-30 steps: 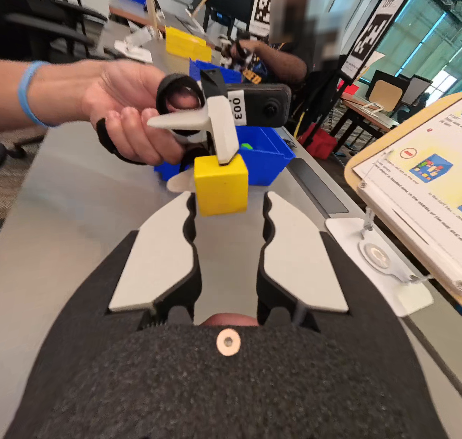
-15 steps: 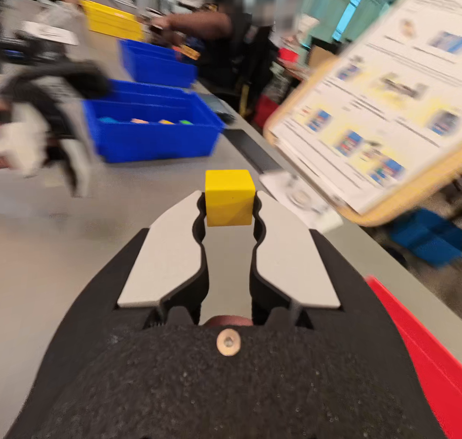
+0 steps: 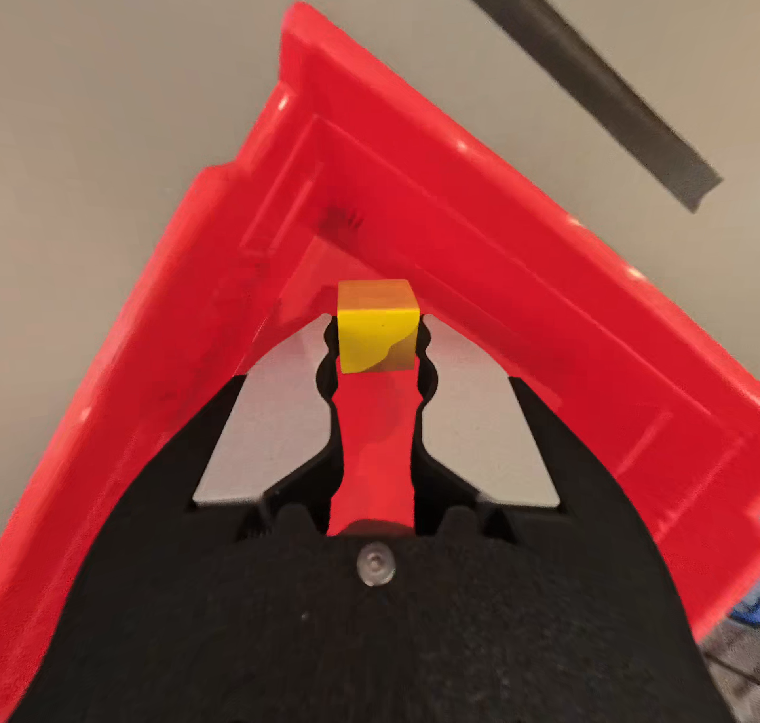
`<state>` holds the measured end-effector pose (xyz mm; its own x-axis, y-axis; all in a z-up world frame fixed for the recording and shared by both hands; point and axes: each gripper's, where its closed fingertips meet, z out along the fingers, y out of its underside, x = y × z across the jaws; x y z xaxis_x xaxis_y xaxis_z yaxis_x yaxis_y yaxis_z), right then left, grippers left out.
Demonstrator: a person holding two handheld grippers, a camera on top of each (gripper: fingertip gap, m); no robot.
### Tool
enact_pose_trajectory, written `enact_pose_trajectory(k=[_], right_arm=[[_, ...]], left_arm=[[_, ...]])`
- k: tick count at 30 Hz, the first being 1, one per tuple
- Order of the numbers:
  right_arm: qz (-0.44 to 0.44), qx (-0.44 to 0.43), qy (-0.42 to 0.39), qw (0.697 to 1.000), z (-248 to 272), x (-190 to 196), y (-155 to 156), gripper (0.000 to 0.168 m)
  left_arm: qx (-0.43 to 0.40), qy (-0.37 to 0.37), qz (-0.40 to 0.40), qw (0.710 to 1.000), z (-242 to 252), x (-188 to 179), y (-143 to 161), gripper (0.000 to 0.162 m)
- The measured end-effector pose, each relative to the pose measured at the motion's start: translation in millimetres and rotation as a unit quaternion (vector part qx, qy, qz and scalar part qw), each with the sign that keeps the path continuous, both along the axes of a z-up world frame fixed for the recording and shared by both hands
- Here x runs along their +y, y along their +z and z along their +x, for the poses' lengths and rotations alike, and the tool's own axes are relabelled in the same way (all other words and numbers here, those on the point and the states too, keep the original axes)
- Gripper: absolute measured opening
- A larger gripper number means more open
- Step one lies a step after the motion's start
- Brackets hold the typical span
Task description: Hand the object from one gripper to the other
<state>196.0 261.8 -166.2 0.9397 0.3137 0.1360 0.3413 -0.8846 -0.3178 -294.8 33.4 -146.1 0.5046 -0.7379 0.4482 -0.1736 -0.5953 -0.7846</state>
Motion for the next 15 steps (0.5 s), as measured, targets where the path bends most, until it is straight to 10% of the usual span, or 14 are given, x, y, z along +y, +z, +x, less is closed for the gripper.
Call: enact_pose_trajectory(k=[9,15], right_arm=[[-0.081,0.021,-0.046,0.995,-2.8,9.5,-25.0,0.035],[0.042,0.066,-0.052,0.996,-7.8,0.4,18.2,0.041]], left_arm=[[0.027,0.025,0.004,0.999,-15.1,5.6,-7.6,0.052],[0.030,0.026,0.012,0.999,-14.5,5.4,-6.2,0.053]])
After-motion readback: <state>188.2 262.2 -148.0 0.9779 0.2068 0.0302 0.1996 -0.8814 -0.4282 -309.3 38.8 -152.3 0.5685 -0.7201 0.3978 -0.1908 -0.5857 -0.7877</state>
